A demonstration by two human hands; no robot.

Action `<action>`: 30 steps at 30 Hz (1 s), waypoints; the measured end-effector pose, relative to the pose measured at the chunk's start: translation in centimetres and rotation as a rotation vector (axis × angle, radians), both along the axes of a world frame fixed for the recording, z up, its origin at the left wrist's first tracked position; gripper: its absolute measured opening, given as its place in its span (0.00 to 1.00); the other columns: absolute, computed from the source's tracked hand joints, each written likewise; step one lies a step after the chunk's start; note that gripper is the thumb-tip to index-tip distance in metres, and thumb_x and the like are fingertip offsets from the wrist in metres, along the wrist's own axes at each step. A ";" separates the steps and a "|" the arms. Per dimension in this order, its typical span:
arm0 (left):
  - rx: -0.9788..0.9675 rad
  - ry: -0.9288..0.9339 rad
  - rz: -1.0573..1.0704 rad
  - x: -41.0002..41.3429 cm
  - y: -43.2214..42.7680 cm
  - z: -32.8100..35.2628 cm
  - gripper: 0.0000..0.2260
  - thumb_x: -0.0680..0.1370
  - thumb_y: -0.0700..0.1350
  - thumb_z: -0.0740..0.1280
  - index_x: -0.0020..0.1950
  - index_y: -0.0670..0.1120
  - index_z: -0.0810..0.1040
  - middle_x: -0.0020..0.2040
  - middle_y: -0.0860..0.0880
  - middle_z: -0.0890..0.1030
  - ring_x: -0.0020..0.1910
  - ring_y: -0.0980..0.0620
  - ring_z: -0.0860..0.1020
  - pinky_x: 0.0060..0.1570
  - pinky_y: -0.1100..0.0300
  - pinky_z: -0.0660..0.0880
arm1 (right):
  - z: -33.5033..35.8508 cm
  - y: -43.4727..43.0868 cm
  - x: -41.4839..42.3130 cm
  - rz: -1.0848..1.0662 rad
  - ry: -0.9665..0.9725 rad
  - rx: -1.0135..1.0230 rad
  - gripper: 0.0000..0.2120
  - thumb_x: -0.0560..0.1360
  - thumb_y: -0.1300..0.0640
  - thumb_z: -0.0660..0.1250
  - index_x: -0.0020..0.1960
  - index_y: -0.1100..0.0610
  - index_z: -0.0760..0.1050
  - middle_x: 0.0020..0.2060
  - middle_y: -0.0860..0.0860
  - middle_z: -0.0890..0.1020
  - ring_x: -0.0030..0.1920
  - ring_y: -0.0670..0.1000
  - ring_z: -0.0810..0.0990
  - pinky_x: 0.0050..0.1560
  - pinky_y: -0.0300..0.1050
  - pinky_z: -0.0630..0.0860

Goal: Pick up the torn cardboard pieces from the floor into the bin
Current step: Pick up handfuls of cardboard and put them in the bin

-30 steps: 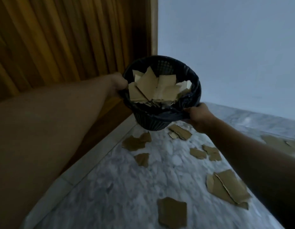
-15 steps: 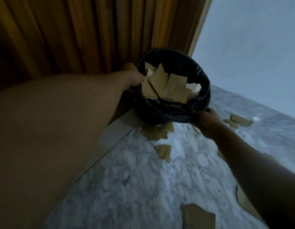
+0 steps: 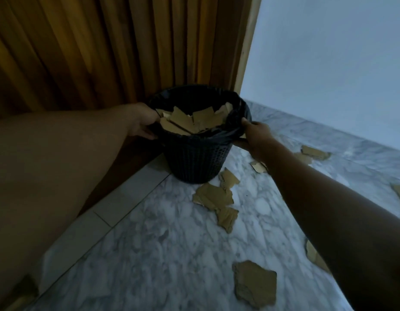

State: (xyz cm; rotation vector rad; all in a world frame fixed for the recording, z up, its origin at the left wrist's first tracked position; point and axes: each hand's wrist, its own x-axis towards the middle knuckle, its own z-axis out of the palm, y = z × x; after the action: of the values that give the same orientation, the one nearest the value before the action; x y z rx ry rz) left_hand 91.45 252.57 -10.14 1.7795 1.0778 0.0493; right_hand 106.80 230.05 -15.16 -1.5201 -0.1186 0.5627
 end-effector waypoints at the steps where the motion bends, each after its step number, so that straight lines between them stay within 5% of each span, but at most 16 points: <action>1: 0.086 0.033 0.002 0.3 -0.3 0.2 0.06 0.82 0.41 0.63 0.57 0.41 0.74 0.58 0.41 0.75 0.56 0.43 0.77 0.55 0.51 0.78 | -0.3 -0.4 -0.3 -0.002 0.002 0.031 0.11 0.82 0.53 0.62 0.54 0.62 0.74 0.49 0.58 0.81 0.46 0.57 0.84 0.46 0.52 0.84; 3: 0.472 0.153 -0.033 0.9 -0.4 0.5 0.18 0.81 0.47 0.64 0.69 0.41 0.68 0.66 0.40 0.71 0.64 0.40 0.72 0.57 0.50 0.74 | -1.1 -1.5 -1.1 -0.034 -0.002 0.054 0.11 0.82 0.52 0.62 0.56 0.60 0.71 0.48 0.55 0.79 0.47 0.57 0.83 0.46 0.53 0.84; 6: 1.142 0.051 -0.238 1.6 -2.8 1.1 0.18 0.81 0.52 0.62 0.68 0.44 0.70 0.66 0.42 0.70 0.64 0.41 0.70 0.60 0.47 0.70 | -3.7 -4.1 -2.6 -0.022 -0.029 -0.110 0.17 0.82 0.49 0.61 0.65 0.60 0.69 0.52 0.54 0.76 0.50 0.58 0.81 0.49 0.58 0.83; 9: 1.164 -0.112 -0.567 1.7 -7.5 -1.0 0.12 0.80 0.51 0.61 0.55 0.45 0.76 0.52 0.45 0.77 0.52 0.44 0.76 0.49 0.50 0.74 | -7.4 -7.2 -5.0 0.212 -0.101 -0.406 0.21 0.81 0.50 0.64 0.69 0.59 0.69 0.57 0.59 0.78 0.48 0.57 0.82 0.45 0.56 0.83; 11: 1.201 -0.117 -0.591 1.7 -10.9 -5.1 0.11 0.79 0.51 0.61 0.50 0.44 0.76 0.48 0.44 0.77 0.49 0.42 0.77 0.46 0.51 0.73 | -10.2 -9.2 -6.9 0.399 -0.174 -0.607 0.20 0.81 0.52 0.64 0.70 0.58 0.69 0.57 0.59 0.79 0.45 0.54 0.82 0.41 0.49 0.83; 15: 1.313 -0.118 -0.245 1.9 -13.3 -9.3 0.16 0.74 0.55 0.65 0.57 0.48 0.77 0.56 0.45 0.76 0.58 0.41 0.72 0.55 0.46 0.67 | -15.3 -11.4 -10.3 0.616 -0.381 -0.906 0.25 0.80 0.49 0.64 0.74 0.57 0.66 0.67 0.58 0.73 0.61 0.55 0.77 0.54 0.42 0.74; 19: 1.479 -0.338 -0.338 1.4 -13.7 -11.8 0.20 0.74 0.55 0.64 0.64 0.50 0.73 0.61 0.45 0.73 0.60 0.42 0.70 0.57 0.46 0.63 | -17.3 -12.2 -11.3 0.667 -0.497 -0.958 0.24 0.80 0.50 0.63 0.73 0.57 0.66 0.68 0.58 0.71 0.66 0.58 0.73 0.63 0.47 0.72; 22: 1.455 -0.396 -0.560 -0.7 -14.9 -16.6 0.18 0.74 0.54 0.64 0.62 0.50 0.75 0.59 0.47 0.73 0.58 0.44 0.71 0.56 0.46 0.63 | -18.0 -11.5 -10.7 0.640 -0.555 -0.989 0.27 0.80 0.50 0.64 0.76 0.54 0.63 0.72 0.57 0.66 0.67 0.58 0.71 0.63 0.49 0.73; 24: 1.281 -0.180 -0.609 -1.8 -14.5 -20.6 0.16 0.76 0.53 0.63 0.61 0.49 0.76 0.58 0.47 0.74 0.57 0.44 0.73 0.56 0.47 0.64 | -18.5 -10.9 -10.4 0.688 -0.621 -1.029 0.29 0.80 0.48 0.63 0.78 0.50 0.58 0.76 0.55 0.60 0.70 0.59 0.67 0.62 0.52 0.75; 27: 0.857 0.146 -0.426 -1.5 -13.1 -24.7 0.17 0.80 0.53 0.60 0.66 0.46 0.72 0.64 0.45 0.72 0.63 0.43 0.70 0.60 0.46 0.68 | -19.5 -10.3 -10.2 0.784 -0.718 -1.124 0.30 0.80 0.44 0.59 0.79 0.45 0.52 0.78 0.52 0.52 0.71 0.62 0.60 0.59 0.56 0.76; 30: 0.603 0.272 -0.244 0.1 -12.1 -25.3 0.20 0.83 0.54 0.56 0.71 0.46 0.69 0.70 0.43 0.69 0.67 0.41 0.68 0.64 0.45 0.68 | -20.5 -10.2 -10.3 0.762 -0.804 -1.164 0.28 0.81 0.41 0.56 0.78 0.44 0.52 0.78 0.53 0.52 0.70 0.63 0.59 0.57 0.57 0.75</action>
State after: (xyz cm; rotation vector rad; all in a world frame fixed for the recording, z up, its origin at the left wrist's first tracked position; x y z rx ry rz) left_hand 91.51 240.44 -35.49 2.5097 1.0978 -0.0214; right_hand 96.48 219.84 -35.64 -2.8027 -1.1957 0.5971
